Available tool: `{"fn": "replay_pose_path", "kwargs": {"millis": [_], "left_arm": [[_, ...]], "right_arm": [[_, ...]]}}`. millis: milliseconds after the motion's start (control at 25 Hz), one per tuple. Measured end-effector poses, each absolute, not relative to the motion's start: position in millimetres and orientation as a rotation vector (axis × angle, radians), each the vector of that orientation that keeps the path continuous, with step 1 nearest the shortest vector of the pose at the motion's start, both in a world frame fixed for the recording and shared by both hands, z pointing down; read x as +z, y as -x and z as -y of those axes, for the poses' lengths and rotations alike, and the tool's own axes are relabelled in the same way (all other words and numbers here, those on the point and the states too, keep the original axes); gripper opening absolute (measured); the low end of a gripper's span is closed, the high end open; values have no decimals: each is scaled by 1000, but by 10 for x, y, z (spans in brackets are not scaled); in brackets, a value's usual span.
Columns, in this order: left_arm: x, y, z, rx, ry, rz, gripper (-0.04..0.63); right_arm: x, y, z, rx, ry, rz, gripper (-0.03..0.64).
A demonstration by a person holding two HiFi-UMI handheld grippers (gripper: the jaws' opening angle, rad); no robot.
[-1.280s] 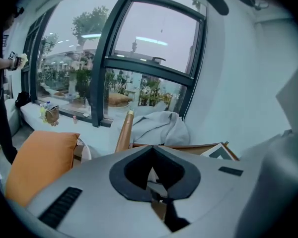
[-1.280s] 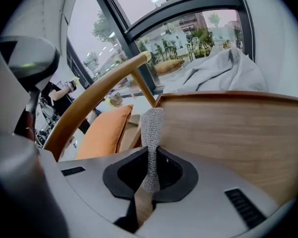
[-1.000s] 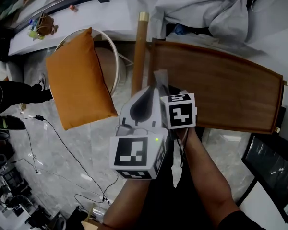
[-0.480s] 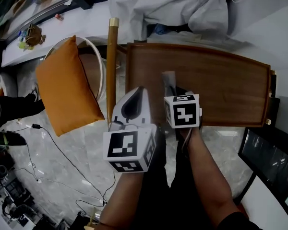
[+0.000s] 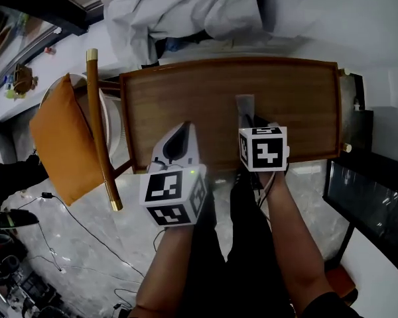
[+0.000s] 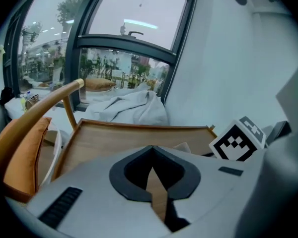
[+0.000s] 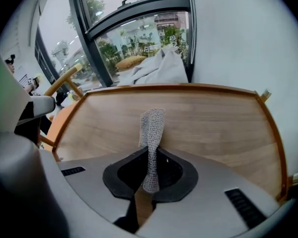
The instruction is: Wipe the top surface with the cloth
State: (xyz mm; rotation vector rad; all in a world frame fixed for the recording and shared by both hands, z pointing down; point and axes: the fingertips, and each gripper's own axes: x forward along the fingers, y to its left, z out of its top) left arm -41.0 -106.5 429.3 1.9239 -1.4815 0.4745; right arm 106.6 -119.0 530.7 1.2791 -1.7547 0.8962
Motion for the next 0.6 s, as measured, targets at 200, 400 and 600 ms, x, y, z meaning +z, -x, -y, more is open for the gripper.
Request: {"fn": "replay_pose_path", "kwargs": {"millis": [200,400,600], "left_arm": [[4419,-143,1086,514,-1943,1429,11],[4598,-658,1102,550,-1955,1366,11],[4680,-1205,1124,563,-1978,1298,11]], "right_arm": [[5268,-1765,1200,902,-1347,1707,37],[5234,-2398,1221,908,-1416,1661,37],[5202,-2901,1231,916,-1475,1618,37]]}}
